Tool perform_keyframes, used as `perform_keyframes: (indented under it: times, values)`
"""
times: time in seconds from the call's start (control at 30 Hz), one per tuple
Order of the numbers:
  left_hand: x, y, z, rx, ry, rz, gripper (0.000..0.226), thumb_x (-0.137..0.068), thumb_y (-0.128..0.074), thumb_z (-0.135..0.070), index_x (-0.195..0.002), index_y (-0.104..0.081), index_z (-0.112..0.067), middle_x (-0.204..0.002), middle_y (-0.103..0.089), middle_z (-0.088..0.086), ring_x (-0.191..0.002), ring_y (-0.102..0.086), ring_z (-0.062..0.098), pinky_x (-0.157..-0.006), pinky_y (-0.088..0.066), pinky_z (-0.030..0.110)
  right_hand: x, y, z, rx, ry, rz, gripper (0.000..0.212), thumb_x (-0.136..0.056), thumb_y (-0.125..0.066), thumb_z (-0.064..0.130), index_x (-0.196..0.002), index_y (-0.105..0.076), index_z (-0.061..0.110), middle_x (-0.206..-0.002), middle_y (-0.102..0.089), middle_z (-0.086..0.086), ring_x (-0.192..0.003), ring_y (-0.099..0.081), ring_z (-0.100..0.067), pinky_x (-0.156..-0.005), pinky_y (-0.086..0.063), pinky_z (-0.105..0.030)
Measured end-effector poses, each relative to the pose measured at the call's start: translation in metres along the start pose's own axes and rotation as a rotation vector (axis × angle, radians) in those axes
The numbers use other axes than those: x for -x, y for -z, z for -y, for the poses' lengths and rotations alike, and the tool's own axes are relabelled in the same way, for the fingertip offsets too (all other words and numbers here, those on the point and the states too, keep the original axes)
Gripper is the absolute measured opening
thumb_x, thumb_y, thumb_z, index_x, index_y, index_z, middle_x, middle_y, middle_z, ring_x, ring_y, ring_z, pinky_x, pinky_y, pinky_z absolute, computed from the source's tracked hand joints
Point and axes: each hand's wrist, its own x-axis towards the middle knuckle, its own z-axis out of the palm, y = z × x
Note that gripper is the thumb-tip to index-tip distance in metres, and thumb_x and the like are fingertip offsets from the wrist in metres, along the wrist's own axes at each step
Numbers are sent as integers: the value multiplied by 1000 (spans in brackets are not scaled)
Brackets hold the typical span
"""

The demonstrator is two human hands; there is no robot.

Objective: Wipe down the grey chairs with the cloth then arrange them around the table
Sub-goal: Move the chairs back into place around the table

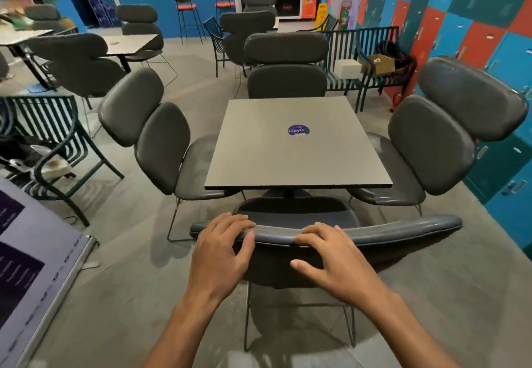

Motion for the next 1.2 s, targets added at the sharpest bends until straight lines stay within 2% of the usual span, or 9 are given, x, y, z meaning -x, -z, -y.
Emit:
perform_keyframes:
  times: [0.1, 0.2, 0.27, 0.37, 0.5, 0.63, 0.77, 1.03, 1.2]
  values:
    - [9, 13, -1, -19, 60, -42, 23, -98, -64, -34, -121, -69, -32, -131, -62, -16, -132, -45, 3, -111, -44, 36, -12, -5, 15, -33, 88, 5, 52, -94, -48, 68, -141, -45, 46, -143, -41, 21, -136, -33, 1, -123, -23, -33]
    - [26, 27, 0, -80, 126, -89, 26, -98, -65, -33, -123, -67, -34, -133, -57, -21, -130, -38, -7, -109, -38, 26, -22, -6, 31, -88, 175, 22, 54, -93, -49, 68, -141, -48, 44, -142, -43, 20, -133, -37, 0, -113, -34, -27]
    - [36, 37, 3, -112, 180, -110, 28, -97, -65, -34, -125, -66, -35, -133, -56, -23, -130, -39, -7, -108, -36, 24, -30, -6, 43, -129, 232, 33, 54, -93, -51, 66, -141, -50, 42, -140, -45, 18, -132, -40, -2, -111, -37, -26]
    - [50, 48, 11, -138, 253, -120, 28, -98, -64, -36, -126, -65, -37, -136, -57, -20, -130, -44, 0, -107, -40, 28, -38, -10, 57, -152, 294, 58, 52, -94, -53, 63, -142, -50, 41, -139, -45, 18, -130, -41, -1, -107, -37, -24]
    - [65, 59, 23, -149, 333, -157, 32, -98, -64, -36, -130, -62, -36, -139, -55, -20, -130, -43, 1, -106, -41, 29, -46, -19, 77, -165, 332, 75, 59, -92, -47, 68, -143, -48, 39, -138, -44, 20, -127, -41, 0, -107, -40, -24]
    - [66, 73, 44, -139, 405, -165, 42, -98, -63, -37, -139, -56, -37, -144, -51, -20, -134, -37, -3, -107, -34, 24, -63, -32, 99, -124, 348, 85, 68, -92, -53, 65, -152, -37, 37, -148, -36, 18, -137, -34, -1, -111, -32, -21]
    - [59, 90, 78, -107, 427, -138, 53, -99, -61, -40, -149, -45, -38, -153, -43, -19, -139, -33, -2, -110, -31, 24, -83, -49, 129, -125, 319, 86, 72, -92, -57, 61, -155, -31, 37, -153, -32, 16, -141, -30, -3, -118, -32, -27]
    - [45, 141, 171, -77, 411, -15, 70, -100, -55, -48, -161, -20, -40, -166, -22, -20, -153, -17, 4, -123, -30, 39, -132, -98, 203, -113, 208, 50, 77, -93, -58, 58, -158, -24, 33, -159, -26, 10, -149, -25, -10, -121, -33, -39]
    - [41, 169, 225, -86, 390, 69, 73, -101, -53, -49, -161, -13, -42, -168, -15, -20, -155, -12, 3, -124, -27, 37, -148, -132, 242, -123, 145, 67, 79, -93, -57, 58, -159, -21, 33, -161, -23, 10, -150, -22, -11, -121, -33, -42]
